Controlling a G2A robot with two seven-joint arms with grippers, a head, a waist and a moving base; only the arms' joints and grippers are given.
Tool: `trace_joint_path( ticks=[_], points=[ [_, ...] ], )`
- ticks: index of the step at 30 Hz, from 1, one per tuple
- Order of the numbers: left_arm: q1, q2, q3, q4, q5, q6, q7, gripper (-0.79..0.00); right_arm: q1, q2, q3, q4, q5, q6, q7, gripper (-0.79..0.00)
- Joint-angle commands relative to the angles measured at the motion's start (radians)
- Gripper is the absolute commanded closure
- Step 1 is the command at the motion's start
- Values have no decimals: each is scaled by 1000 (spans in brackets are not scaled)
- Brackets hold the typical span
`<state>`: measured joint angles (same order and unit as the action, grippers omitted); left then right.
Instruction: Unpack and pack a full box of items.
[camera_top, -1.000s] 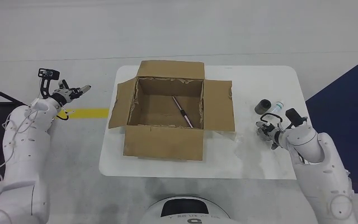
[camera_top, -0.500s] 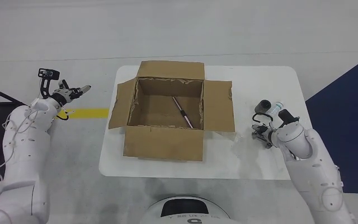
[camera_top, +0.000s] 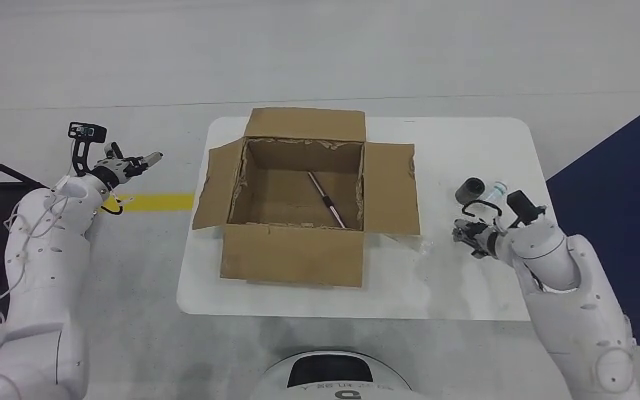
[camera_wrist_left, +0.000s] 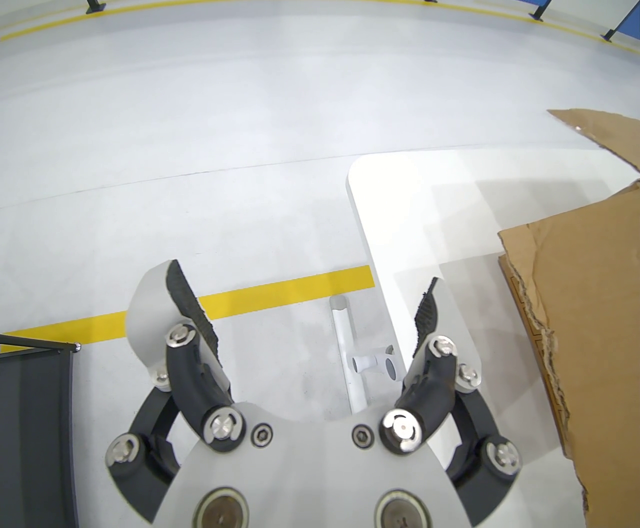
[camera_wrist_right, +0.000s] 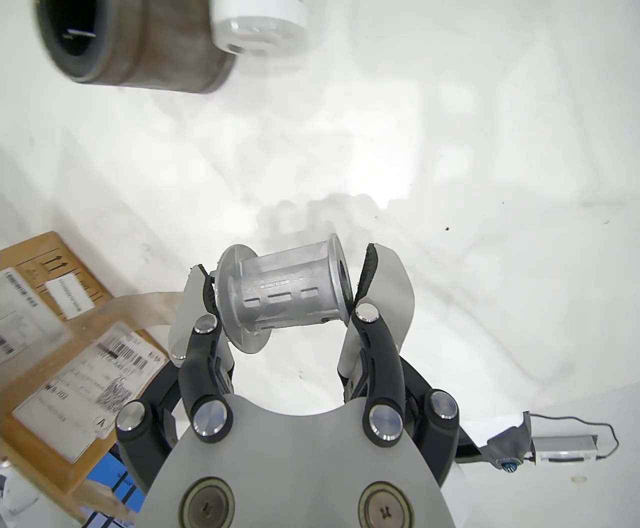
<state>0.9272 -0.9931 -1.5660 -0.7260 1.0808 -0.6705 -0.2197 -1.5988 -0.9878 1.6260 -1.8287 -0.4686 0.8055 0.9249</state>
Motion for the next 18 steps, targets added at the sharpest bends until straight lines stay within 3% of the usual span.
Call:
trace_joint_path(
  ticks=[1, 5, 9, 13, 18],
  points=[
    [0, 0, 0, 0, 0, 0, 0, -785, -28, -5, 50, -28, 77, -54, -43, 0],
    [0, 0, 0, 0, 0, 0, 0, -785, -63, -18, 131, -50, 250, -167, -131, 0],
    [0, 0, 0, 0, 0, 0, 0, -785, -95, -38, 207, -53, 518, -376, -201, 0],
    [0, 0, 0, 0, 0, 0, 0, -785, -89, -50, 218, -32, 734, -569, -149, 0],
    [0, 0, 0, 0, 0, 0, 0, -785, 7, -52, 141, 41, 850, -654, -41, 0]
  ],
)
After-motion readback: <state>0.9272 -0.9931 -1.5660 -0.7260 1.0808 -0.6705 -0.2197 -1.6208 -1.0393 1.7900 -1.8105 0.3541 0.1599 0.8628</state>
